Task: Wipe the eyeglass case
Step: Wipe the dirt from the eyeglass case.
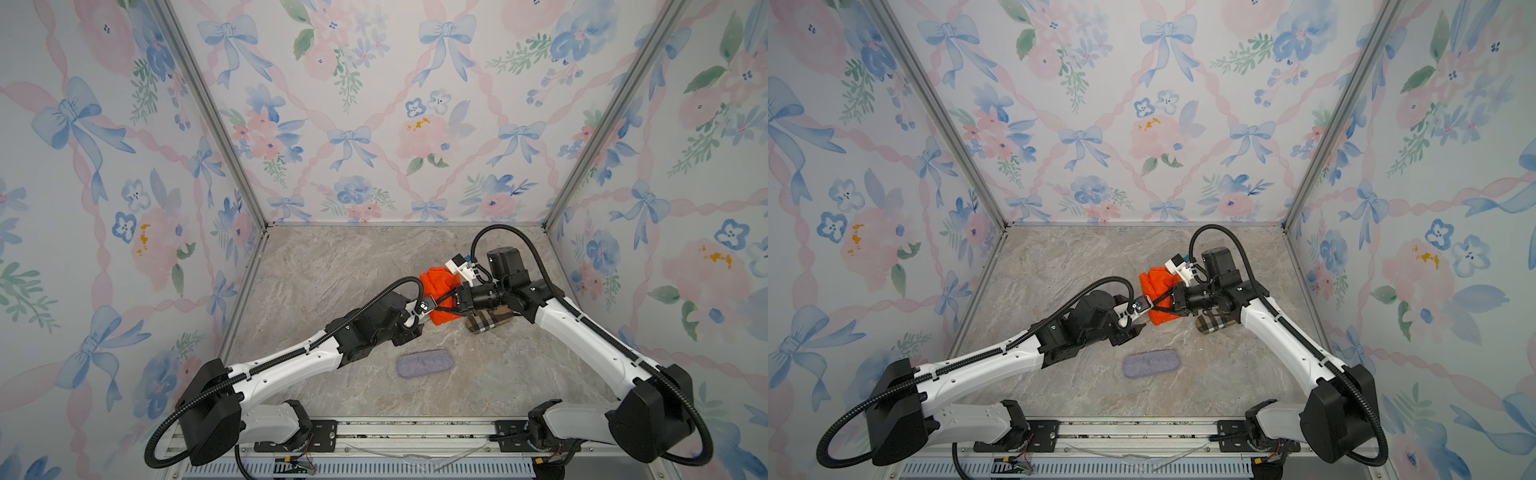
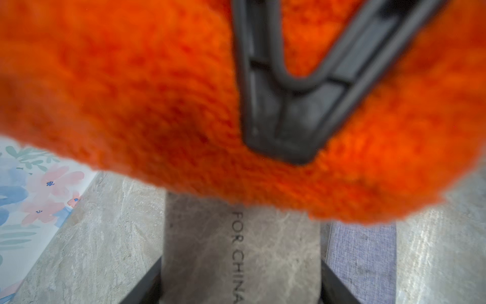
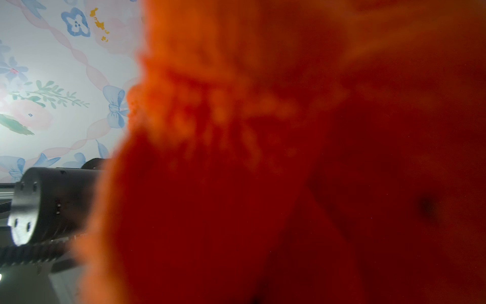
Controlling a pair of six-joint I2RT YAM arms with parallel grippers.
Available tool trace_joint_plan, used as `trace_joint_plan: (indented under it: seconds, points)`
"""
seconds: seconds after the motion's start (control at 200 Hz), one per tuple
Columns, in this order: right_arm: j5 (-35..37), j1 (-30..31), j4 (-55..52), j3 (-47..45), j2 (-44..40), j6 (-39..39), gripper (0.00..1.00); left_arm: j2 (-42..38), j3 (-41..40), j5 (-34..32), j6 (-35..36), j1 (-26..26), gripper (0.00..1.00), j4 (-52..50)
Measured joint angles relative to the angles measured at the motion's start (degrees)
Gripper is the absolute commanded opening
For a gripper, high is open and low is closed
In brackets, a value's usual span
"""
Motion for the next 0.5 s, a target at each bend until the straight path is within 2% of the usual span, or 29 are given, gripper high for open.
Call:
trace_joint_plan:
  seconds: [0.235,0.5]
  points:
    - [3.39,4.35,1.40,-2.43,-0.68,1.70,0.00,2.47,2.71,0.04,-0.39,0.07,0.33,-0.96]
    - [1.84,1.88,5.42,-3.87,-0.72,4.70,0.00,2.51,2.69,-0.28,-1.09,0.17,0.33,-0.46]
